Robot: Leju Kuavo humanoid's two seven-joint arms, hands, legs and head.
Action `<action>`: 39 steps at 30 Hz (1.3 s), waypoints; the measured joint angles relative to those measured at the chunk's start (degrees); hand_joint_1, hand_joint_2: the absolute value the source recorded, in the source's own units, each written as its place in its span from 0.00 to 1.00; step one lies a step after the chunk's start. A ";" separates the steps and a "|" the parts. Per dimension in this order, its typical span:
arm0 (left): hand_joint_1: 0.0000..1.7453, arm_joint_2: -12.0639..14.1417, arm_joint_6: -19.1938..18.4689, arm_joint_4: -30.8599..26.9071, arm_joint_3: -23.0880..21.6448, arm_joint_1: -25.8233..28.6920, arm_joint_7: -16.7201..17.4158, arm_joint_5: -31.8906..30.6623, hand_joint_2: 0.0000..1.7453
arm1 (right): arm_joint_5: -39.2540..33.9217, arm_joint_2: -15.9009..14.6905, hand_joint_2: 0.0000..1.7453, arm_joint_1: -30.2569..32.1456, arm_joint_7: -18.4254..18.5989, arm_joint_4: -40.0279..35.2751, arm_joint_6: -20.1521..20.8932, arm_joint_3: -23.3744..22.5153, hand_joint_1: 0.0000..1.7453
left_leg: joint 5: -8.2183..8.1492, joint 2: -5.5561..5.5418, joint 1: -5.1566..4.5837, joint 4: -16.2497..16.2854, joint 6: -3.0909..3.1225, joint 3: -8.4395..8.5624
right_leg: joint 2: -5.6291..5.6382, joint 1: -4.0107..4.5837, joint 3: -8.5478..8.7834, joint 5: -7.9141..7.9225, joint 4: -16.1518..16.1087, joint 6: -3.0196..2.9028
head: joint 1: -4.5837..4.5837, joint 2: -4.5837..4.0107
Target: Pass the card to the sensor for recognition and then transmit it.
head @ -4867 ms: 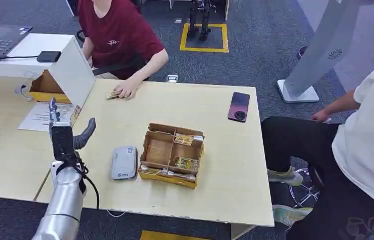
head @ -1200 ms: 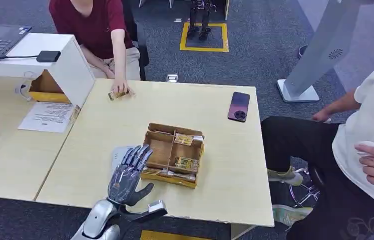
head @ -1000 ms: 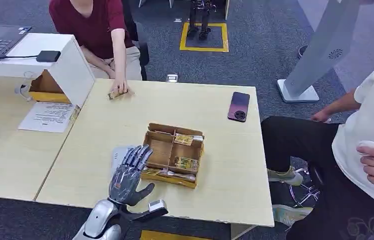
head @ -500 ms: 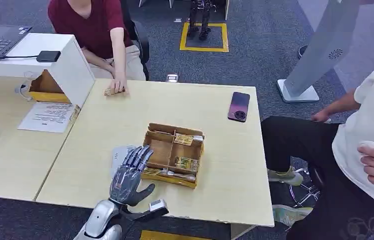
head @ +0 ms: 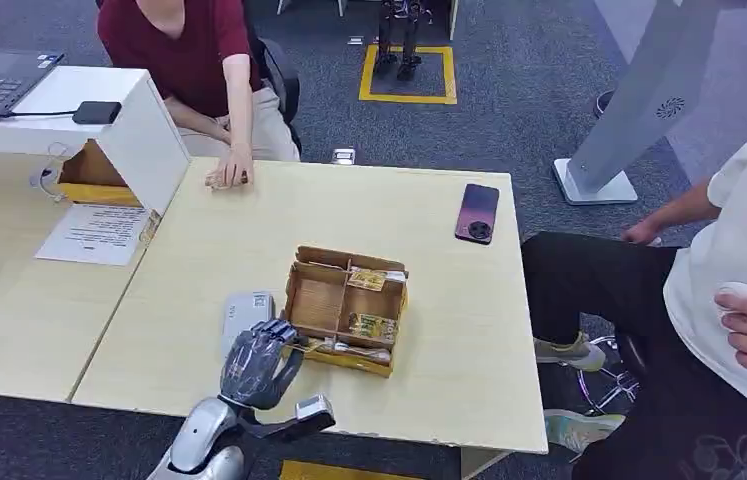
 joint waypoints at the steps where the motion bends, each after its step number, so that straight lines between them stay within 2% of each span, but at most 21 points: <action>1: 0.90 0.00 -0.07 0.00 0.02 0.00 -0.09 0.00 1.00 | 0.00 0.00 1.00 0.00 0.00 0.00 0.00 0.00 0.00 | 0.00 0.00 0.00 0.00 0.00 0.00 | 0.01 0.00 0.00 0.00 0.00 0.00 | -0.02 0.00; 7: 0.87 0.00 -0.07 0.00 0.00 -0.07 -0.11 0.02 1.00 | 0.00 0.00 1.00 0.00 0.00 0.00 0.00 0.00 0.00 | 0.00 0.00 0.00 0.00 0.00 0.00 | 0.00 0.00 0.00 0.00 0.00 0.00 | 0.00 0.00; 8: 0.92 0.00 -0.07 0.00 0.00 -0.06 -0.11 0.02 1.00 | 0.00 0.00 1.00 0.00 0.00 0.00 -0.02 0.00 0.00 | 0.00 0.00 0.00 0.00 0.00 0.00 | 0.00 0.00 0.00 0.00 0.00 0.00 | 0.00 0.00; 9: 0.93 0.00 -0.09 0.00 0.00 -0.06 -0.11 0.02 1.00 | 0.00 0.00 1.00 0.00 0.00 0.00 0.00 0.00 0.00 | 0.00 0.00 0.00 0.00 0.00 0.00 | 0.00 0.00 0.00 0.00 0.00 0.00 | -0.02 0.00; 11: 0.91 0.00 -0.11 0.00 0.00 -0.06 -0.11 0.02 1.00 | 0.00 0.00 1.00 0.00 0.02 0.00 0.00 0.00 0.00 | 0.00 0.00 0.00 0.00 0.00 0.00 | 0.00 0.00 0.00 0.00 0.00 0.00 | 0.00 0.00; 16: 0.93 0.00 -0.54 0.00 0.02 -0.08 -0.37 1.02 1.00 | 0.00 0.00 1.00 0.00 0.00 0.00 0.00 0.00 0.00 | 0.00 0.00 0.00 0.00 0.00 0.01 | 0.00 0.00 0.00 0.00 0.00 0.00 | -0.02 0.00; 18: 0.93 0.00 -2.08 -0.11 0.04 -0.13 -2.74 5.34 1.00 | 0.02 0.00 1.00 0.00 -0.02 0.00 0.00 0.00 0.00 | 0.00 0.00 0.00 0.00 0.00 0.00 | 0.00 0.00 0.00 0.00 0.00 0.00 | 0.00 0.00; 19: 0.96 0.09 -3.15 -0.50 0.13 -0.13 -4.08 8.03 1.00 | 0.02 0.00 1.00 0.01 -0.02 0.00 0.00 0.00 0.00 | 0.00 0.00 0.00 0.00 0.00 0.00 | 0.00 0.00 0.00 0.00 0.00 0.00 | -0.02 0.00; 21: 0.98 0.61 -5.34 -2.78 0.44 -0.15 -5.71 11.52 1.00 | 0.04 0.00 1.00 0.01 -0.02 0.00 0.02 0.00 0.00 | 0.00 -0.01 0.01 0.00 0.00 -0.01 | 0.00 0.01 0.00 0.00 0.00 0.00 | 0.00 0.00; 26: 1.00 2.43 -8.90 -8.07 0.90 -0.99 -5.57 13.86 1.00 | 0.13 0.00 1.00 0.02 -0.15 0.02 0.02 -0.02 0.00 | 0.01 -0.01 0.01 0.00 -0.01 0.00 | -0.01 0.01 -0.02 0.00 0.01 0.00 | -0.02 0.00; 28: 1.00 4.95 -13.06 -11.59 1.31 -3.14 -3.95 17.30 1.00 | 0.13 0.00 1.00 0.01 -0.50 0.02 0.09 -0.04 0.00 | 0.07 -0.04 0.06 0.00 -0.03 -0.07 | -0.02 0.03 -0.06 0.01 0.04 -0.01 | 0.00 0.00; 29: 1.00 7.44 -17.19 -13.73 2.14 -5.26 -3.59 20.53 1.00 | 0.13 0.00 1.00 -0.05 -0.68 0.00 0.11 -0.06 0.00 | 0.14 -0.05 0.11 0.00 -0.14 -0.11 | -0.03 0.07 -0.09 0.06 0.05 -0.08 | 0.04 0.00; 31: 1.00 11.16 -23.42 -16.82 5.10 -9.70 -3.72 23.78 1.00 | 0.13 0.00 1.00 -0.06 -0.70 0.00 0.22 -0.06 0.00 | 0.19 -0.04 0.11 0.00 -0.21 -0.11 | -0.03 0.09 -0.13 0.12 0.11 -0.18 | -0.02 0.00; 32: 1.00 12.73 -25.36 -17.86 6.58 -11.51 -3.87 23.78 1.00 | 0.13 0.00 1.00 -0.02 -0.70 0.00 0.28 -0.07 0.00 | 0.21 -0.04 0.11 -0.01 -0.24 -0.10 | -0.03 0.09 -0.15 0.13 0.14 -0.20 | -0.02 0.00; 35: 0.97 16.33 -29.23 -19.50 10.06 -15.67 -4.02 25.38 1.00 | 0.13 0.00 1.00 -0.05 -0.70 0.00 0.46 -0.07 0.00 | 0.26 -0.02 0.14 -0.01 -0.29 -0.11 | -0.02 0.16 -0.18 0.14 0.19 -0.22 | 0.00 0.00; 36: 0.89 17.43 -29.99 -19.78 10.99 -16.61 -4.04 26.05 1.00 | 0.13 0.00 1.00 -0.07 -0.70 0.00 0.46 -0.04 0.00 | 0.26 0.00 0.14 -0.01 -0.29 -0.11 | 0.00 0.16 -0.20 0.15 0.19 -0.23 | -0.02 0.00; 38: 0.90 19.25 -30.86 -19.82 12.79 -18.47 -4.02 27.26 1.00 | 0.13 0.00 1.00 -0.06 -0.70 0.02 0.59 -0.04 0.00 | 0.27 0.00 0.14 -0.01 -0.30 -0.13 | 0.00 0.16 -0.22 0.15 0.19 -0.23 | 0.00 0.00; 39: 0.96 19.85 -31.28 -19.82 13.73 -19.25 -4.00 27.75 1.00 | 0.13 0.00 1.00 -0.06 -0.70 0.00 0.61 -0.04 0.00 | 0.27 0.00 0.14 -0.01 -0.30 -0.14 | 0.00 0.16 -0.24 0.15 0.19 -0.23 | -0.02 0.00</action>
